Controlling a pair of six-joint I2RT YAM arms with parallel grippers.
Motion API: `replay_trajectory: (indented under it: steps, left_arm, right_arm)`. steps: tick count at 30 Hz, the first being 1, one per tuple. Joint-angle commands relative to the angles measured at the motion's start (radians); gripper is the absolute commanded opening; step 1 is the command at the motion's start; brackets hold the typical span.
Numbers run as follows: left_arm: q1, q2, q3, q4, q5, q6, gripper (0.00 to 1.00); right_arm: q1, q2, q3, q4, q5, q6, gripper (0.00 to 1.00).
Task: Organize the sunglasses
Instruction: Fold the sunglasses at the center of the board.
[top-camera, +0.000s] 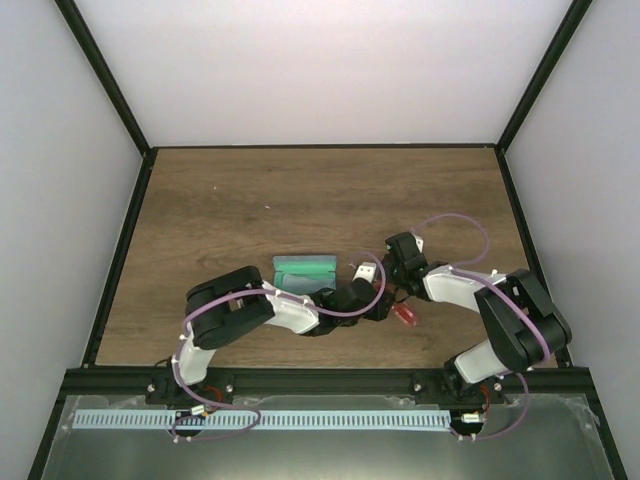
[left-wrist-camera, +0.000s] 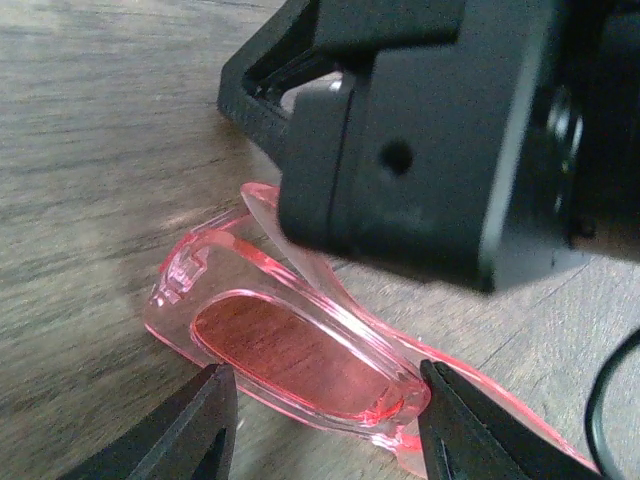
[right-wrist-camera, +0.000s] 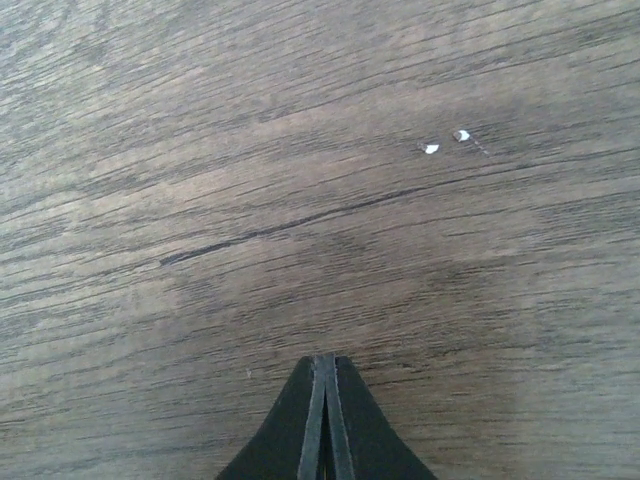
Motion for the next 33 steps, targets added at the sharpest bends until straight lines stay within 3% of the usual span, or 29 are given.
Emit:
replay_trajectory:
  steps: [1, 11, 19, 29, 33]
  left_arm:
    - [0.018, 0.090, 0.003, -0.128, 0.041, -0.026, 0.52]
    - [0.045, -0.004, -0.076, -0.121, 0.001, -0.024, 0.53]
    - [0.045, -0.115, -0.104, -0.172, -0.044, 0.035, 0.56]
    - [0.030, -0.179, -0.016, -0.313, -0.153, 0.063, 0.61]
    - [0.006, -0.270, -0.053, -0.337, -0.215, 0.076, 0.64]
  right_arm:
    - [0.020, -0.001, -0.043, -0.118, -0.057, 0.006, 0.01]
    - [0.019, -0.044, 0.050, -0.193, -0.019, -0.021, 0.02]
    - [0.020, -0.123, 0.105, -0.250, 0.020, -0.034, 0.16]
    - [0.014, -0.113, 0.116, -0.243, 0.041, -0.066, 0.18]
    - [0.014, -0.107, 0.127, -0.248, 0.018, -0.072, 0.18]
